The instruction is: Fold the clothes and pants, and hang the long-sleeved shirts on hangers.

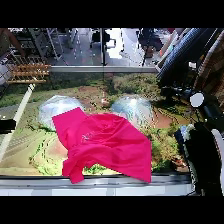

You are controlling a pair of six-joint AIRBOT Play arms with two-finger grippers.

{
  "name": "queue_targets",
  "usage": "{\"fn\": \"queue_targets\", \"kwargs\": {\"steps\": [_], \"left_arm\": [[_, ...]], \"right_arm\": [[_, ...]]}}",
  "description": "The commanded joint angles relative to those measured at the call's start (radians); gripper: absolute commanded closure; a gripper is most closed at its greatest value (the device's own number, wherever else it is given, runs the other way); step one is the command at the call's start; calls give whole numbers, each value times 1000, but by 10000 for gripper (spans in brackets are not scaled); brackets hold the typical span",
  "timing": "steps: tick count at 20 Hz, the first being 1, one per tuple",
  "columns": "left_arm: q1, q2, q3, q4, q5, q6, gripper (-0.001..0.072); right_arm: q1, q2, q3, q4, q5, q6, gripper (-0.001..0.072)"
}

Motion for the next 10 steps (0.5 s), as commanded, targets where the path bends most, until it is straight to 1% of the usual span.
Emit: {"fn": "queue_targets", "kwargs": {"steps": [1,9,10], "left_arm": [[1,1,1,0,0,0,690],[1,1,0,-4,0,-1,690],[1,0,0,-31,1,-3,690]], "right_arm": [[1,1,0,0,0,0,653],[1,1,0,0,0,0,653],[1,1,0,0,0,0,653]]}}
